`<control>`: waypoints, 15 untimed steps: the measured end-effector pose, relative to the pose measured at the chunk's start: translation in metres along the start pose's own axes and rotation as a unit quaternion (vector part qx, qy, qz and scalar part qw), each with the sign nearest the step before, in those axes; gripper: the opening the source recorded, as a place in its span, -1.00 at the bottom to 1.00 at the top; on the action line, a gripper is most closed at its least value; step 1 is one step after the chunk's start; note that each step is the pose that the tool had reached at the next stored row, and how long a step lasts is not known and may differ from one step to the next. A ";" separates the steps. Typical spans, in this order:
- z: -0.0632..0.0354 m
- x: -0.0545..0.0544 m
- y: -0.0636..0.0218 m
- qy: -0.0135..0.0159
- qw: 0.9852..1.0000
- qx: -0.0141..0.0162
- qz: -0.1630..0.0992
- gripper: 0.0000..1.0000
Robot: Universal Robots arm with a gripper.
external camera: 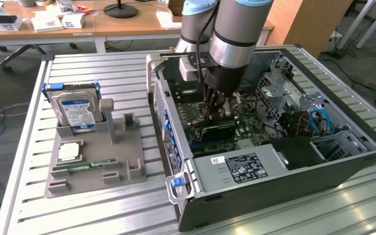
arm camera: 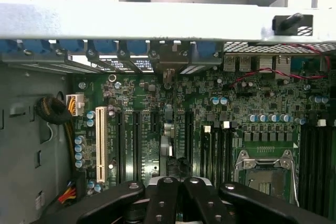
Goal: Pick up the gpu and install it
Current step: 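Press down on the gpu until it lock into place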
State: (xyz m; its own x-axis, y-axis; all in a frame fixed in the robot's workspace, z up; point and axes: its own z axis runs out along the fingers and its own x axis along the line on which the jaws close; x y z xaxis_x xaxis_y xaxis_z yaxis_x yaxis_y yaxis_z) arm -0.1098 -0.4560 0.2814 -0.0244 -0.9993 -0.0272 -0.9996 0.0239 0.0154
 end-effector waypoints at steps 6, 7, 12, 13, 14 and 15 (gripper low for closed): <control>-0.0067 0.000 0.0001 0.000 1.000 0.000 0.000 -0.79; -0.0067 0.000 0.0001 0.000 1.000 0.000 0.000 -0.79; -0.0083 0.000 0.0001 0.000 1.000 0.000 0.000 -0.79; -0.0093 0.000 0.0001 0.000 1.000 0.000 0.000 -0.79; -0.0102 0.000 0.0002 0.000 1.000 0.000 0.000 -0.79; -0.0112 0.000 0.0002 0.000 1.000 0.000 0.000 -0.79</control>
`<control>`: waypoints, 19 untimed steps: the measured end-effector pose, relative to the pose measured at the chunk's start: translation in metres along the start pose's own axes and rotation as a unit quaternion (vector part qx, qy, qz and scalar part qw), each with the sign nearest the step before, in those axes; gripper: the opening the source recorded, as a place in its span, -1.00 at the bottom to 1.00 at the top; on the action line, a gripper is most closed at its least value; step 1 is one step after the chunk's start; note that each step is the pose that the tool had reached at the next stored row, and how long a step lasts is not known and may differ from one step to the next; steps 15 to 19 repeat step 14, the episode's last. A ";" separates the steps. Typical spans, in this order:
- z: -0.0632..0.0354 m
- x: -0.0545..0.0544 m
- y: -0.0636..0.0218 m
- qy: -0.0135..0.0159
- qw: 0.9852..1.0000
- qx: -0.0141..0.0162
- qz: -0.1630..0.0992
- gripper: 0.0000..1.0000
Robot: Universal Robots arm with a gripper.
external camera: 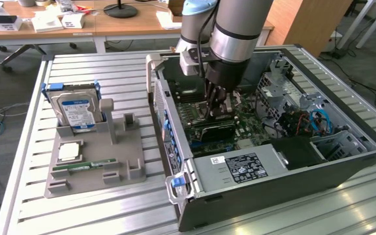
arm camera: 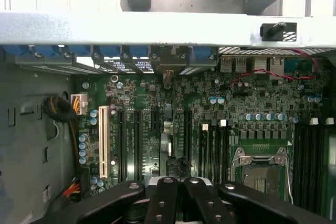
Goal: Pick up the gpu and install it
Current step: 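Press down on the gpu until it lock into place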
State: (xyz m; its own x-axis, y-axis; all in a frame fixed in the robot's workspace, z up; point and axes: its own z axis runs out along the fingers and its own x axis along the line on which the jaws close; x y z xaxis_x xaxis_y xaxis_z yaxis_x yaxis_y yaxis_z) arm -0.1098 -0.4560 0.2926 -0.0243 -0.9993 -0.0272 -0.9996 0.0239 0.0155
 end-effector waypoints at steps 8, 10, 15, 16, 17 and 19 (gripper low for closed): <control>-0.0081 0.000 0.0001 0.000 1.000 0.000 0.000 -0.79; -0.0081 0.000 0.0001 0.000 1.000 0.000 0.000 -0.79; -0.0082 0.000 0.0001 0.000 1.000 0.000 0.000 -0.79; -0.0082 0.000 0.0001 0.000 1.000 0.000 0.000 -0.79; -0.0082 0.000 0.0001 0.000 1.000 0.000 0.000 -0.79; -0.0082 0.000 0.0001 0.000 1.000 0.000 0.000 -0.79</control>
